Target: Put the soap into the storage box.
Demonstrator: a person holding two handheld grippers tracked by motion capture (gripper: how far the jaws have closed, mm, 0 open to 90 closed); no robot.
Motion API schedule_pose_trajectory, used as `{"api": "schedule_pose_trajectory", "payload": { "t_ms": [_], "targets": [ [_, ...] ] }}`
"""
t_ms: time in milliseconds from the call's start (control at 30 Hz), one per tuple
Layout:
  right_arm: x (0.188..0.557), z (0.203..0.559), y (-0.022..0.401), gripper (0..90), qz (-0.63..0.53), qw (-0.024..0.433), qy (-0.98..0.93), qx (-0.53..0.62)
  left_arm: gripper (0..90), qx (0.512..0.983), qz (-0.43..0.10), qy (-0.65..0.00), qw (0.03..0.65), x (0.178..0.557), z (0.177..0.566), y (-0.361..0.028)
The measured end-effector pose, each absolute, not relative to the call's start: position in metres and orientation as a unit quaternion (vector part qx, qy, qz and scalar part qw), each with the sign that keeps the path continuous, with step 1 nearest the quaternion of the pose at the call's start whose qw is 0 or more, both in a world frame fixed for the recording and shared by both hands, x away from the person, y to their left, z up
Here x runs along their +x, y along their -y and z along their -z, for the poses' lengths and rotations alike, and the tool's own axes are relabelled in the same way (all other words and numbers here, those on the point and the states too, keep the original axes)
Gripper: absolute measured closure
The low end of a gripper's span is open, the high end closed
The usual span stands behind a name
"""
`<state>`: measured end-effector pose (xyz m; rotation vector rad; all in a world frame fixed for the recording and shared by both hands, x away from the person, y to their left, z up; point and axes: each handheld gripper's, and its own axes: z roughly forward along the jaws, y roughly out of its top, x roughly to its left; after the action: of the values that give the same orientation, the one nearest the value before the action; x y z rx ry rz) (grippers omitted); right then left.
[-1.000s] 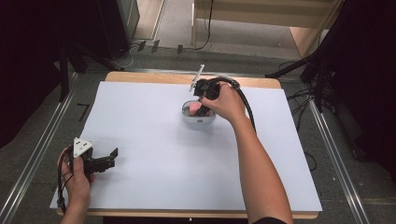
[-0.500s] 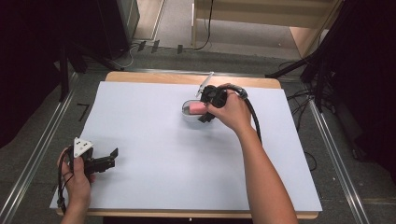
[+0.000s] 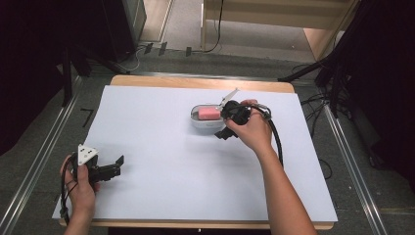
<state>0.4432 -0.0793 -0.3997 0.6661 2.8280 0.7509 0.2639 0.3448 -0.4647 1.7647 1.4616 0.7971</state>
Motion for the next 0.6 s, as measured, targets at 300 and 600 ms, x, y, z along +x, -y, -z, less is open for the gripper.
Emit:
{"api": "schedule_pose_trajectory", "payload": {
  "t_ms": [300,600],
  "targets": [
    [0.427,0.411,0.096,12.8,-0.261,0.074,-0.930,0.248,0.0,0.681,-0.310,-0.565,0.349,0.264,0.465,-0.344],
    [0.412,0.416,0.109,12.2,-0.273,0.083,-0.919,0.271,0.0,0.683,-0.312,-0.561,0.348,0.263,0.465,-0.343]
  ]
}}
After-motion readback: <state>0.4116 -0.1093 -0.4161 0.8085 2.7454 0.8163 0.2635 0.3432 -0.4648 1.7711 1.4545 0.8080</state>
